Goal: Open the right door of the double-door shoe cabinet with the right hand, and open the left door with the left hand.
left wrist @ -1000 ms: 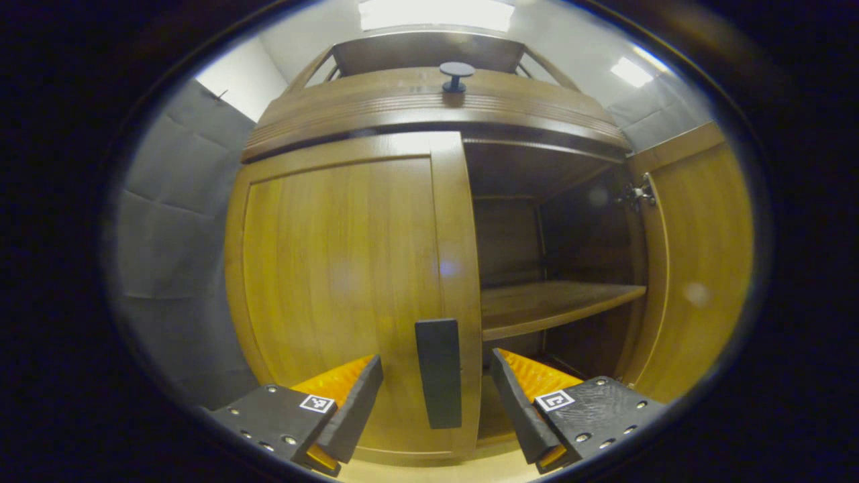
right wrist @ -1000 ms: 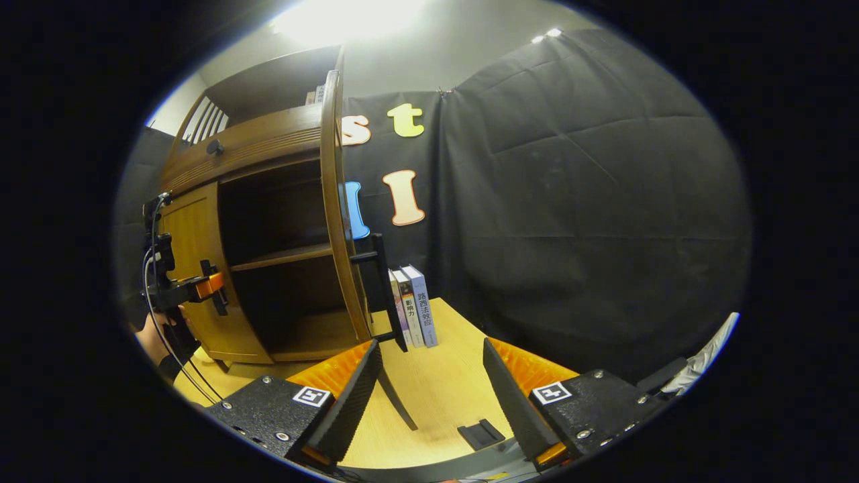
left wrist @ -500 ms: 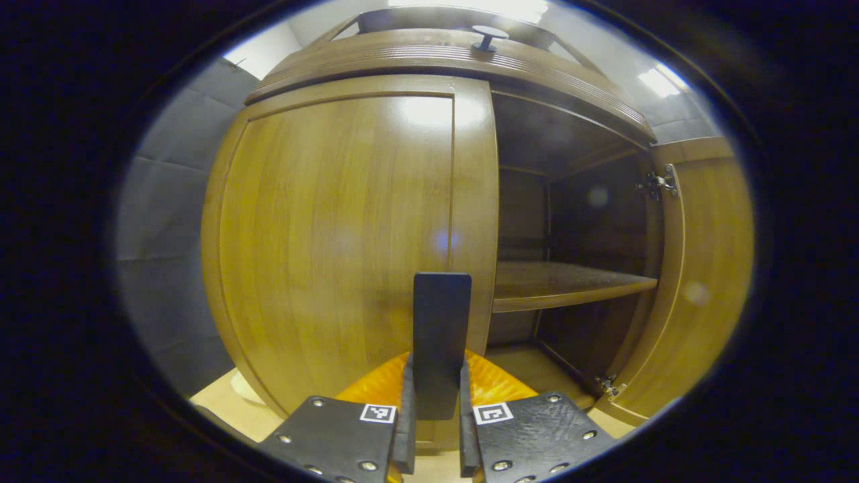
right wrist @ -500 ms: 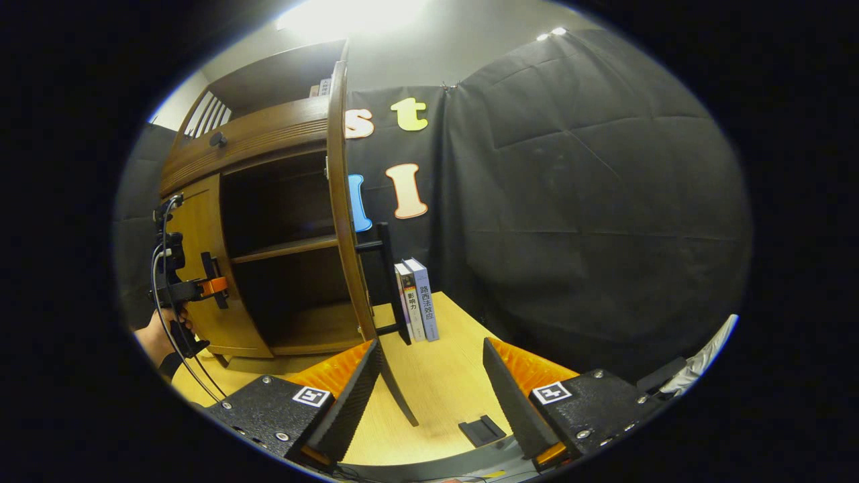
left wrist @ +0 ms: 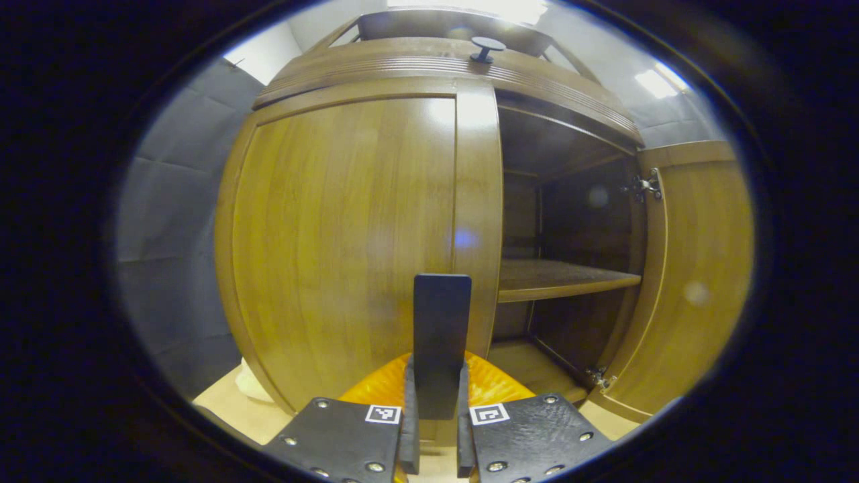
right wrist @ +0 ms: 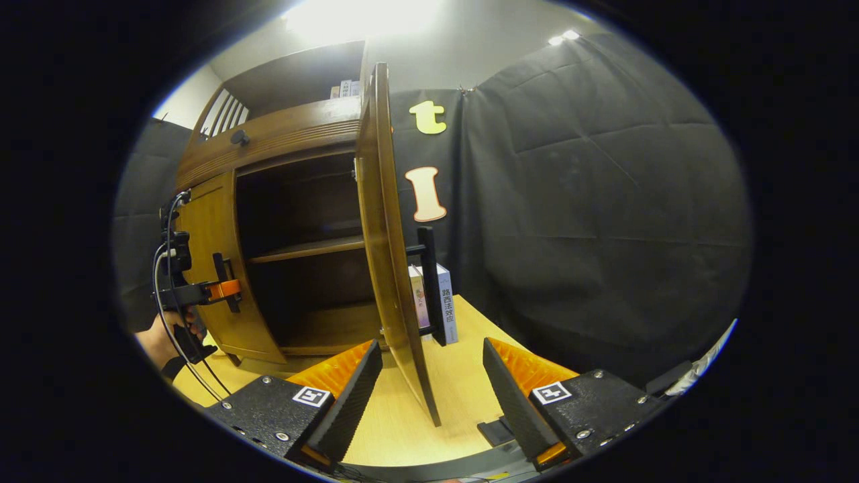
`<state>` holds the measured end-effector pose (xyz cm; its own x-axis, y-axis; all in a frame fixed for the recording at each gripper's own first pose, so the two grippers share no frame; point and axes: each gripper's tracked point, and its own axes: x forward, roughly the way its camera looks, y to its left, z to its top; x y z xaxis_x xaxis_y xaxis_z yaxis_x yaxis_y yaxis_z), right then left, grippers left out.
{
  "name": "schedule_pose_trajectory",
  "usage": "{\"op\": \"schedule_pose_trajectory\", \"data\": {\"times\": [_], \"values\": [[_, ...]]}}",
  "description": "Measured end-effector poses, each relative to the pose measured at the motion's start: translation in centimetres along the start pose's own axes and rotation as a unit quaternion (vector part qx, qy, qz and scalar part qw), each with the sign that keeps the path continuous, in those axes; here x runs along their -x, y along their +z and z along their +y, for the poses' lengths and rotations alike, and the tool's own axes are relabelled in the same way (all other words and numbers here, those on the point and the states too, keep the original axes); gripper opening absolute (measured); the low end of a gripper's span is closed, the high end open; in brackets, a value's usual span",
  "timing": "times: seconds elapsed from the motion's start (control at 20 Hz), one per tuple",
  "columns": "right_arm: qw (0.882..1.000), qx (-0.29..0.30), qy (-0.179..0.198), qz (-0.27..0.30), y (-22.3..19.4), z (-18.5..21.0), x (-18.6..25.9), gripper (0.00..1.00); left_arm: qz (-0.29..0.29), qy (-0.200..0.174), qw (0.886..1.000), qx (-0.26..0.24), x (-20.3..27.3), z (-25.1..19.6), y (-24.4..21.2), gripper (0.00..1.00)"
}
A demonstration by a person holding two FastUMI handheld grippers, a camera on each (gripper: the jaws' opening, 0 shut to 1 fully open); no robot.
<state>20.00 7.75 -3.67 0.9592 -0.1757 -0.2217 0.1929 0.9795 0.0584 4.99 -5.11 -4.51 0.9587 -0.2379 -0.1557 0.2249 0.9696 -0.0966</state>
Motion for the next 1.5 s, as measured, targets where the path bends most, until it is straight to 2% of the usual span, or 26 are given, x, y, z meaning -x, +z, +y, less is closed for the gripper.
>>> {"op": "schedule_pose_trajectory", "data": {"times": [0.05,0.1,0.15,1.0,1.2,1.5], "values": [[1.000,0.002,0.005,0.001,0.0,0.6,0.0,0.92,0.000,-0.003,1.000,-0.002,0.0,-0.1,-0.1,0.16],[1.000,0.006,0.010,0.001,0.0,1.1,0.0,0.92,0.000,-0.007,1.000,-0.002,0.0,-0.1,-0.1,0.29],[1.000,0.010,0.014,0.000,0.1,1.5,0.2,0.96,-0.001,-0.011,1.000,-0.002,0.0,-0.2,-0.1,0.29],[0.997,0.022,0.067,-0.004,-0.1,7.5,2.0,0.94,0.004,-0.027,1.000,0.012,0.5,-0.6,0.1,0.29],[0.997,0.029,0.076,-0.008,0.1,8.2,2.7,0.92,0.001,-0.022,1.000,0.013,0.5,-0.6,0.0,0.29],[0.996,0.021,0.091,-0.002,-0.7,9.7,3.1,0.94,-0.001,-0.011,1.000,0.017,0.6,-0.4,0.2,0.28]]}}
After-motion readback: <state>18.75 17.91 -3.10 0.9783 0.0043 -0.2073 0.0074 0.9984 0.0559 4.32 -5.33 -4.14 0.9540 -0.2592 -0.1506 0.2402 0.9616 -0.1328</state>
